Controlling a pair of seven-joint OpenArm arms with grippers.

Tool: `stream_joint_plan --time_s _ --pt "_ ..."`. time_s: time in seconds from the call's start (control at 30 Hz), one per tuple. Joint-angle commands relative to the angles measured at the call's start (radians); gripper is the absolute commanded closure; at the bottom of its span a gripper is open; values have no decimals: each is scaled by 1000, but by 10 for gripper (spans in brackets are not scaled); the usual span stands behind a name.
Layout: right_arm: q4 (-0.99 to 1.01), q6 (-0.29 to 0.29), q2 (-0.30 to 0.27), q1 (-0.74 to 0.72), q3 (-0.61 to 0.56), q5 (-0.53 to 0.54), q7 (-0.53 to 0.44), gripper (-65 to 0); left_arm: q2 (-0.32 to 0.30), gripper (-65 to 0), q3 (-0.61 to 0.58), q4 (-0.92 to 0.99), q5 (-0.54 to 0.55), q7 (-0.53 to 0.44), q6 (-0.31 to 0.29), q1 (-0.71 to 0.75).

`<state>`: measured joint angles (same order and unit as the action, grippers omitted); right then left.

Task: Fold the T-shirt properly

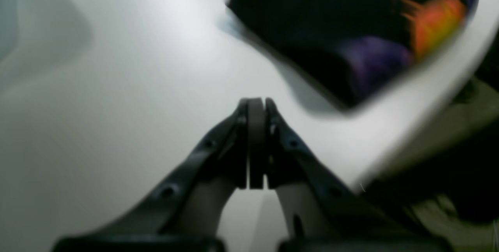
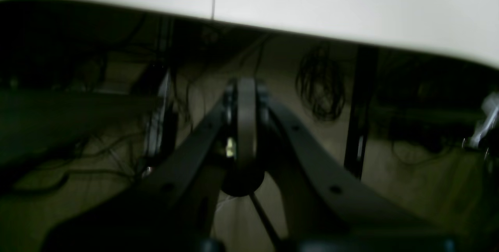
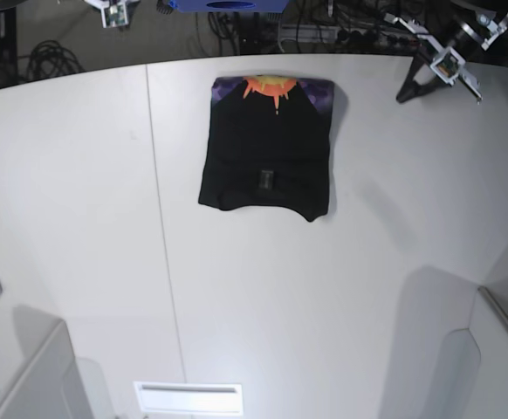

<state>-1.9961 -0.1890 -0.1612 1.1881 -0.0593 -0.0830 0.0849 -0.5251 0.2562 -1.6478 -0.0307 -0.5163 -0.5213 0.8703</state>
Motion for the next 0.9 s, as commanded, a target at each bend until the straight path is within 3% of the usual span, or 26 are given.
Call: stream_joint_plan --time_s 0.0,0.2,0.37,0.57,0.7,0.87 --pt "-15 -7 -4 39 -6 -7 3 0 10 0 4 19 -11 -48 -3 36" --pt "11 -7 -5 80 -60 -7 214 0 23 0 -11 194 -24 -66 -3 119" --pt "85 -7 -18 52 -158 -7 304 0 21 0 -128 358 -24 -66 -3 112" --pt "258 -7 -53 -61 -288 -4 369 0 26 0 -324 631 -24 -57 -1 -12" --pt "373 -7 -51 -129 -337 -2 385 0 69 0 -361 805 -24 -57 60 -95" --pt "541 -7 -48 -224 -374 13 384 0 101 0 -366 984 -25 -57 71 -185"
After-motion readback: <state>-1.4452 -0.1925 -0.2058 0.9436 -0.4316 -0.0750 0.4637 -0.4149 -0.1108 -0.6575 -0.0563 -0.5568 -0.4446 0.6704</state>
